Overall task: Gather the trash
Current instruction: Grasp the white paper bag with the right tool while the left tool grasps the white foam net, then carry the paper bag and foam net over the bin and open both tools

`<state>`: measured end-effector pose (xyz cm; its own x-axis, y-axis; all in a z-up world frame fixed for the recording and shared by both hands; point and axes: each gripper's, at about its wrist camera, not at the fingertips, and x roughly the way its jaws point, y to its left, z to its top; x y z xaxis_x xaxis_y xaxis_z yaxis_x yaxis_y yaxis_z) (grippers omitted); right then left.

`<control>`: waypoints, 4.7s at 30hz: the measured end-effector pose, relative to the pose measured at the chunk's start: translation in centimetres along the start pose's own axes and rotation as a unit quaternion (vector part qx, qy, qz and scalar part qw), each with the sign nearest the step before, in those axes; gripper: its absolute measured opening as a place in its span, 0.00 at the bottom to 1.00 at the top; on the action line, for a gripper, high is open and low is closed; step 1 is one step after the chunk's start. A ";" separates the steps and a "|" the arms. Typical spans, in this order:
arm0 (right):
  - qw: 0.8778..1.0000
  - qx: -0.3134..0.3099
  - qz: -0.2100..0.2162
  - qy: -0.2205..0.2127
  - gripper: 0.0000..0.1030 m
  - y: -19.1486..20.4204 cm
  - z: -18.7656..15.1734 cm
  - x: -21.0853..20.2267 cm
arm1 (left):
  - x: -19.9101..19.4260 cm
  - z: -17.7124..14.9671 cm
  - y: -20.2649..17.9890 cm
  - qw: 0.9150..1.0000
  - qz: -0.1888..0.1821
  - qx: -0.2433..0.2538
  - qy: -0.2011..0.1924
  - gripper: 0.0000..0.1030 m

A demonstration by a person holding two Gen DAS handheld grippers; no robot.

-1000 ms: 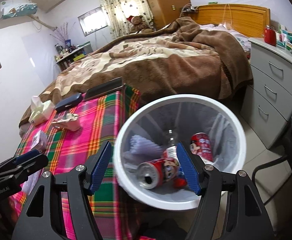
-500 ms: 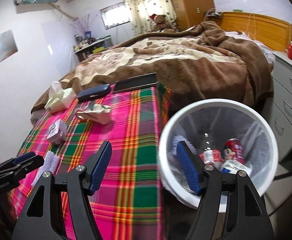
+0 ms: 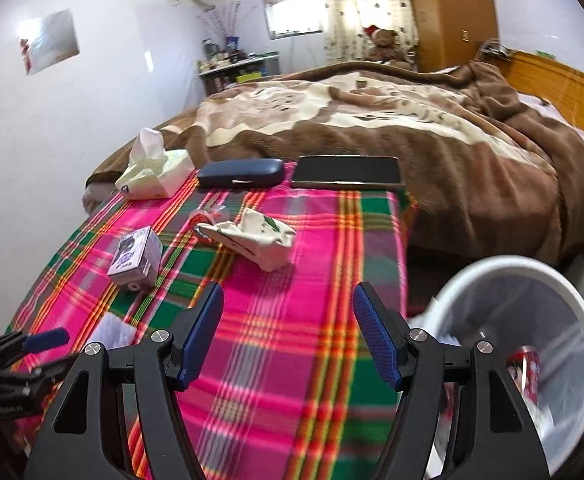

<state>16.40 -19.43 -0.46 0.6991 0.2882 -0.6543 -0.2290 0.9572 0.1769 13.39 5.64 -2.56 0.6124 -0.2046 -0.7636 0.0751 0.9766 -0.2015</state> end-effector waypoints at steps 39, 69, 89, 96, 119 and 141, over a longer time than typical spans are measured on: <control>0.987 -0.132 0.031 0.083 0.72 2.3 3.1 10.1 | 4.1 1.2 2.9 0.999 0.016 -0.005 0.038 0.66; 0.997 -0.048 0.051 0.045 0.35 1.8 1.6 6.2 | 2.8 1.4 2.9 1.000 0.018 -0.018 0.010 0.29; 0.998 -0.032 0.060 0.005 0.35 0.5 0.3 0.3 | -1.6 1.3 -2.0 0.999 -0.001 0.024 -0.032 0.29; 0.999 -0.022 0.044 -0.014 0.35 -1.4 -0.4 -2.6 | -2.3 1.7 -5.5 0.997 -0.014 0.059 -0.045 0.29; 0.996 0.064 -0.053 -0.030 0.35 -10.9 -3.0 -8.0 | -0.2 2.6 -20.6 0.979 -0.098 0.172 -0.037 0.29; 0.985 0.103 -0.125 0.052 0.36 -16.7 -5.8 -6.4 | 7.2 2.4 -28.8 0.968 -0.138 0.209 0.024 0.30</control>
<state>11.79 -37.43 -3.47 0.6408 0.0484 -0.7662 0.0919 0.9860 0.1391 17.47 -23.79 -0.76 0.4867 -0.4543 -0.7462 0.5486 0.8237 -0.1437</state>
